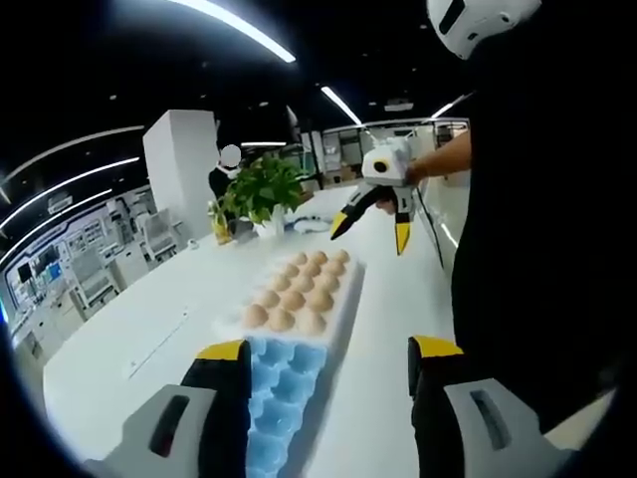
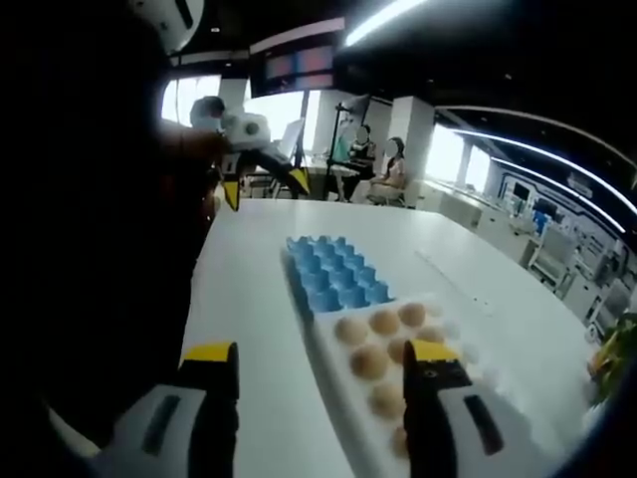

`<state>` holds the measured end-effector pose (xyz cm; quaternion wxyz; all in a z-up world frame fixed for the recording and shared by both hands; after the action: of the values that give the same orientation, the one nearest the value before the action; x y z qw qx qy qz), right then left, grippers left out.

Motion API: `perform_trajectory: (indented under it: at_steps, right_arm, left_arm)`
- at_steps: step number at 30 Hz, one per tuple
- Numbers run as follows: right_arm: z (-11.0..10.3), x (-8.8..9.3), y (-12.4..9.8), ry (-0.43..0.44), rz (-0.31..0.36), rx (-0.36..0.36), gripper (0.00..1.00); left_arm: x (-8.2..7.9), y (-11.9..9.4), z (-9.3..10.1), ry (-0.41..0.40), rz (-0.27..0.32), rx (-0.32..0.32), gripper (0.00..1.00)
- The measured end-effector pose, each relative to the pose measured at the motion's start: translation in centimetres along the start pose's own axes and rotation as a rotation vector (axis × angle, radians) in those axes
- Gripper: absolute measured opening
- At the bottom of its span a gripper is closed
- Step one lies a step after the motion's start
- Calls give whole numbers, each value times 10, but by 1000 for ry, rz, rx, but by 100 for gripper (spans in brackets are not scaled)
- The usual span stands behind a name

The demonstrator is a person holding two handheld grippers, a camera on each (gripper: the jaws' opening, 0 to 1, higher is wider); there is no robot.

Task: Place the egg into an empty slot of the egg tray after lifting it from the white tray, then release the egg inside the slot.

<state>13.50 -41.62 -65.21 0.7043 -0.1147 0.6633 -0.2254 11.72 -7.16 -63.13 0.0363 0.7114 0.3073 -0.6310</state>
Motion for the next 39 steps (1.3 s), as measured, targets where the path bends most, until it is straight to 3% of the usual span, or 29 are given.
perform_trajectory:
  at_steps: [32,39]
  right_arm:
    - [-2,5,2,9,-18,-1,67]
    - [1,7,13,10,3,47,65]
  left_arm:
    - [-4,-1,1,-18,3,-3,63]
    - [-2,-1,-1,-19,4,-4,62]
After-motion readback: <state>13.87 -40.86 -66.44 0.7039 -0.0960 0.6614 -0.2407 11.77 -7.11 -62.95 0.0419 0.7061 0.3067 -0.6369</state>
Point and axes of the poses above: the point that each gripper's makers call its tool centre point, and the gripper's own axes: y roughly forward along the fingers, z roughly to its right, x roughly out of its underside, the point moved 9 cm from there along -y, roughly backward along the fingers, and after that the axes turned 8 degrees about -x, right-handed, at the moved point
